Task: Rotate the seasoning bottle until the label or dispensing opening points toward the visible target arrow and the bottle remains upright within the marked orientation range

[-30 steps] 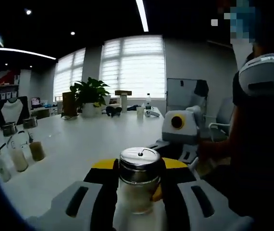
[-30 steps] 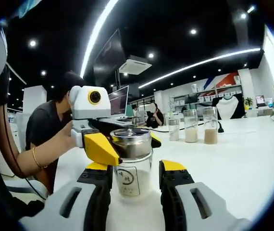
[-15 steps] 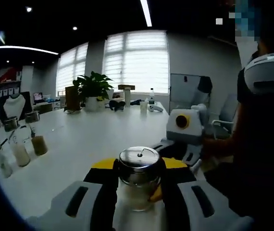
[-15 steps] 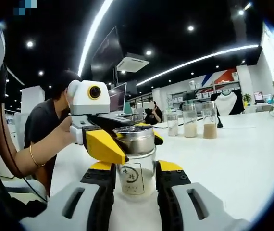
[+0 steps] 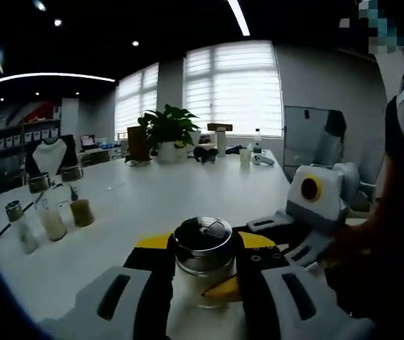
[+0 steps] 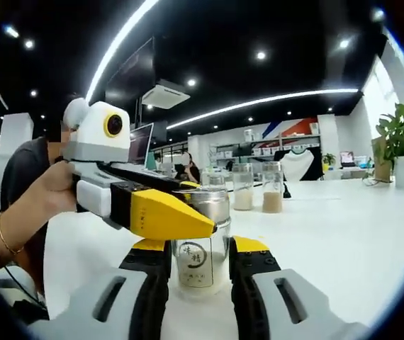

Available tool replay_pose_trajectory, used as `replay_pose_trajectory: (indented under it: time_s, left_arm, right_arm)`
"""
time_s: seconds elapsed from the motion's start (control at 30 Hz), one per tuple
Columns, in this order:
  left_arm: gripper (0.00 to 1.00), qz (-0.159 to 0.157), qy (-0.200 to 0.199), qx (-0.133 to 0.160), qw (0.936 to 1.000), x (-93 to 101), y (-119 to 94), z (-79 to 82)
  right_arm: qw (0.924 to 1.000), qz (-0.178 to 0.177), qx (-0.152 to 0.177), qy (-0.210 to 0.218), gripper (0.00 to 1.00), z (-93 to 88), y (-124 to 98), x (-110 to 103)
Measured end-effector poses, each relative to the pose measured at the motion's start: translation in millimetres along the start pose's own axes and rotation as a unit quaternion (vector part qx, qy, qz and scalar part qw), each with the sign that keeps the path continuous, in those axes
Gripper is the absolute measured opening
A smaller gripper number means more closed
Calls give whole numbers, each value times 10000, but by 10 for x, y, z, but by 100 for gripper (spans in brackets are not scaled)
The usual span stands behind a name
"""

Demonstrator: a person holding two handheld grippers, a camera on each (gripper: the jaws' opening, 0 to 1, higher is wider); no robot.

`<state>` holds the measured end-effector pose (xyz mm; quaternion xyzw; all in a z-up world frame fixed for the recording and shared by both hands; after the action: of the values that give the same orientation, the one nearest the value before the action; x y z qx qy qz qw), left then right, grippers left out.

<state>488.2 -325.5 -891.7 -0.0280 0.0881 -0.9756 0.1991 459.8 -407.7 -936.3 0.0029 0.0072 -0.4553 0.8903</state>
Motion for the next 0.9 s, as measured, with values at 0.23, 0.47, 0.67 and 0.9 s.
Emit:
replay_pose_trajectory:
  time_s: [0.23, 0.47, 0.67, 0.9]
  left_arm:
    - [35, 802, 3, 301, 9963, 21, 9, 77]
    - [36, 1402, -392, 558, 9878, 87, 73, 117]
    - [37, 2150, -595, 869, 9709, 123, 96, 127]
    - [37, 2596, -419, 821, 9613, 160, 97, 127]
  right_arm:
    - [9991, -371, 161, -83, 29, 67, 25, -1]
    - [9981, -556, 256, -115, 29, 69, 22, -20]
    - [9964, -725, 292, -321, 29, 95, 44, -53]
    - [9963, -701, 338, -352, 29, 123, 65, -87]
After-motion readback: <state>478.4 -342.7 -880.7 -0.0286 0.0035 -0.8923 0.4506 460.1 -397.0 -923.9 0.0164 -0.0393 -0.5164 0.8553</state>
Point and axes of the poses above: the point that each gripper's makers call its tool centre point, and the gripper's own axes: y roughly forward along the fingers, x roughly to its right, z roughly out of its top, the point moved 7 cm from there along -y, roughly backward along the fingers, and after that the axes turned 5 degrees about -z, right-handed, at the moved point
